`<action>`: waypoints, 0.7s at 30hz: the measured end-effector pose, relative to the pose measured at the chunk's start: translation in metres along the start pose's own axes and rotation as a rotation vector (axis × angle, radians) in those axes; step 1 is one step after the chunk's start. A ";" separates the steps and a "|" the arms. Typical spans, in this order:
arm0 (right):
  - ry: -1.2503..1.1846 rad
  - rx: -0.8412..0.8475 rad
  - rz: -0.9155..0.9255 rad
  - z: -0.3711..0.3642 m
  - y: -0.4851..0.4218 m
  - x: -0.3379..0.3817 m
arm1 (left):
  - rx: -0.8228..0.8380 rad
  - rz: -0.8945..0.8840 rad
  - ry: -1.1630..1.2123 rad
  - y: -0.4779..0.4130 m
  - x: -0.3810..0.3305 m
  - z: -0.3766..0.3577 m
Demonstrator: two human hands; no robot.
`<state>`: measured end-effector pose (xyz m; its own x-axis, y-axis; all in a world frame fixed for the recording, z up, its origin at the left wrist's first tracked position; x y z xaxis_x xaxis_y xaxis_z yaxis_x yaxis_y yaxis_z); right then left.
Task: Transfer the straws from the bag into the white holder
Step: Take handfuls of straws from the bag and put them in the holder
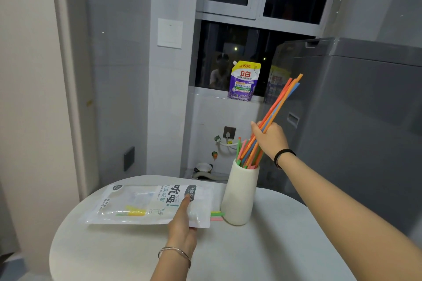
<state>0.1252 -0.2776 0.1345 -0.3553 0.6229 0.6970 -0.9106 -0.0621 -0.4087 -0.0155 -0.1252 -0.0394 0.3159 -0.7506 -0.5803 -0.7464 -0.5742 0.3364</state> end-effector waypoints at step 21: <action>0.117 0.082 -0.098 -0.011 -0.002 -0.009 | 0.010 -0.023 -0.014 0.004 -0.003 0.000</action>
<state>0.1324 -0.2751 0.1223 -0.2413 0.7155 0.6556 -0.9556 -0.0574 -0.2891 -0.0189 -0.1253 -0.0362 0.3253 -0.7324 -0.5981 -0.7449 -0.5881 0.3150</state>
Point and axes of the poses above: each hand's wrist, its own y-axis away from the middle knuckle, its own z-axis out of the back of the hand, x = y × z, the point moved 1 cm from there along -y, towards the middle knuckle, and after that the axes turned 9 degrees about -z, right-handed, at the moved point
